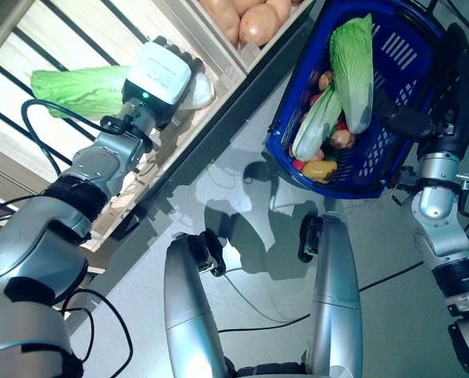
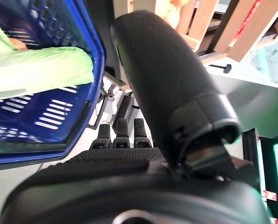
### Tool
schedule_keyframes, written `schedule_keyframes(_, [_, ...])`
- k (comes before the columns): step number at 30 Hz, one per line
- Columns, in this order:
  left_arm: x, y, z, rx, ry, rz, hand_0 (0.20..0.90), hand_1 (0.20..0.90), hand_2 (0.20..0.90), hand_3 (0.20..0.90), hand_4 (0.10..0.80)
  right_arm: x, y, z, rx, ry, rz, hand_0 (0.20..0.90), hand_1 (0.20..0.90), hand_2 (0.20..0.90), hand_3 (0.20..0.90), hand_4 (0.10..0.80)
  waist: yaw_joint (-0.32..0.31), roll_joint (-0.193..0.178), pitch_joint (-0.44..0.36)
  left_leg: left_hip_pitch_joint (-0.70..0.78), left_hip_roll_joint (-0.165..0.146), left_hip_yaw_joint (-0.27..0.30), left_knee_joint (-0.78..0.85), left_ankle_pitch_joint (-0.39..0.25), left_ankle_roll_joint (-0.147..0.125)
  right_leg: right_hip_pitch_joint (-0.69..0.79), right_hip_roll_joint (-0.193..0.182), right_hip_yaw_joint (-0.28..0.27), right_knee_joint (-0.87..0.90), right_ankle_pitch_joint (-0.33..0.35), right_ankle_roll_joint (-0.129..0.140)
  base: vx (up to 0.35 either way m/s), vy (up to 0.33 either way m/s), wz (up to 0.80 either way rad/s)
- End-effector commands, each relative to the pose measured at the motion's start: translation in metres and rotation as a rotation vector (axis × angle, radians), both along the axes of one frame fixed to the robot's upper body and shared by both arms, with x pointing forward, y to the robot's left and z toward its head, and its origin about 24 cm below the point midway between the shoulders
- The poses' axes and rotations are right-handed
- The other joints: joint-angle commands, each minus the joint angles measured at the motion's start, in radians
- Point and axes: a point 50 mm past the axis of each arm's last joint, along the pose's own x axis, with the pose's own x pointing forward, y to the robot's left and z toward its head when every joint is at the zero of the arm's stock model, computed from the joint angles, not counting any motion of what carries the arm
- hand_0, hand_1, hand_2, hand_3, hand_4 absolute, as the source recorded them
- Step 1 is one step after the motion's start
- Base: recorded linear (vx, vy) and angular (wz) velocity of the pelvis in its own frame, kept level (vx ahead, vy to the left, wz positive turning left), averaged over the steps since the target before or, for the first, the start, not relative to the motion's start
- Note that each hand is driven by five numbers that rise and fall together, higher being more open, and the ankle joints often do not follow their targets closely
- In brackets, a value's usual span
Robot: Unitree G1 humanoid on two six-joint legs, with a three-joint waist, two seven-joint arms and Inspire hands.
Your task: Put vegetables into the basket
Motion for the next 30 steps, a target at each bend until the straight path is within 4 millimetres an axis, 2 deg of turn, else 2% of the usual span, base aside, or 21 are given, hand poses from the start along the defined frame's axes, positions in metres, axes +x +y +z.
schedule_keyframes(1, [0.0, 0.039, 0.036, -0.065, -0.104, 0.226, 0.9, 0.9, 0.9, 0.9, 0.8, -0.013, -0.008, 0.047, 0.083, -0.258, 0.021, 0.9, 0.9, 0.9, 0.9, 0.8, -0.019, -0.037, -0.004, -0.027, 0.017, -0.045, -0.029, -0.053, -0.063, 0.03, -0.088, 0.032, -0.098, 0.081, 0.051, 0.0, 0.0, 0.0])
schedule_keyframes(2, [0.0, 0.04, 0.036, -0.076, -0.099, 0.228, 0.9, 0.9, 0.9, 0.9, 0.8, -0.013, -0.008, 0.047, 0.084, -0.257, 0.021, 0.9, 0.9, 0.9, 0.9, 0.8, -0.019, -0.037, -0.004, -0.031, 0.018, -0.046, -0.026, -0.054, -0.062, 0.027, -0.089, 0.032, -0.095, 0.08, 0.051, -0.018, 0.001, 0.05])
schedule_keyframes(3, [0.0, 0.042, 0.032, -0.104, -0.092, 0.23, 0.545, 0.545, 0.545, 0.545, 0.563, -0.013, -0.007, 0.045, 0.092, -0.253, 0.02, 0.9, 0.9, 0.9, 0.9, 0.8, -0.018, -0.037, -0.004, -0.042, 0.02, -0.05, -0.017, -0.056, -0.06, 0.016, -0.091, 0.035, -0.086, 0.077, 0.049, -0.019, 0.0, 0.06])
schedule_keyframes(4, [0.0, 0.042, 0.032, -0.121, -0.088, 0.225, 0.3, 0.3, 0.3, 0.3, 0.4, -0.013, -0.007, 0.044, 0.093, -0.252, 0.02, 0.9, 0.9, 0.9, 0.9, 0.8, -0.017, -0.037, -0.004, -0.044, 0.019, -0.05, -0.015, -0.057, -0.06, 0.014, -0.092, 0.035, -0.083, 0.076, 0.048, -0.02, -0.003, 0.07])
schedule_keyframes(9, [0.0, 0.042, 0.029, -0.24, -0.114, 0.172, 0.3, 0.3, 0.3, 0.3, 0.4, -0.013, -0.004, 0.042, 0.085, -0.264, 0.03, 0.9, 0.9, 0.9, 0.9, 0.8, -0.012, -0.036, -0.004, -0.01, 0.014, -0.039, -0.033, -0.055, -0.049, 0.044, -0.091, 0.025, -0.094, 0.073, 0.043, -0.002, -0.002, 0.01])
schedule_keyframes(16, [-0.004, 0.049, 0.031, -0.283, -0.132, 0.142, 0.3, 0.3, 0.3, 0.3, 0.4, -0.013, -0.002, 0.044, 0.072, -0.269, 0.038, 0.9, 0.9, 0.9, 0.9, 0.8, -0.01, -0.033, -0.004, 0.087, 0.013, -0.016, -0.09, -0.037, -0.043, 0.14, -0.084, 0.004, -0.136, 0.079, 0.036, 0.0, 0.0, 0.0])
schedule_keyframes(24, [-0.012, 0.062, 0.015, -0.352, -0.124, 0.104, 0.3, 0.3, 0.3, 0.3, 0.4, -0.012, 0.008, 0.03, 0.025, -0.213, 0.098, 0.9, 0.9, 0.9, 0.9, 0.8, -0.011, -0.028, -0.007, 0.372, 0.001, 0.03, -0.287, 0.029, -0.049, 0.409, -0.052, -0.019, -0.288, 0.103, 0.023, 0.051, 0.042, -0.06])
schedule_keyframes(30, [-0.025, 0.072, -0.009, -0.504, -0.093, 0.013, 0.3, 0.3, 0.3, 0.3, 0.4, -0.012, 0.016, 0.003, 0.015, -0.103, 0.139, 0.9, 0.9, 0.9, 0.9, 0.8, -0.002, -0.028, -0.104, 0.571, -0.018, 0.053, -0.446, 0.081, -0.037, 0.592, -0.044, -0.038, -0.4, 0.122, 0.001, 0.086, 0.006, -0.04])
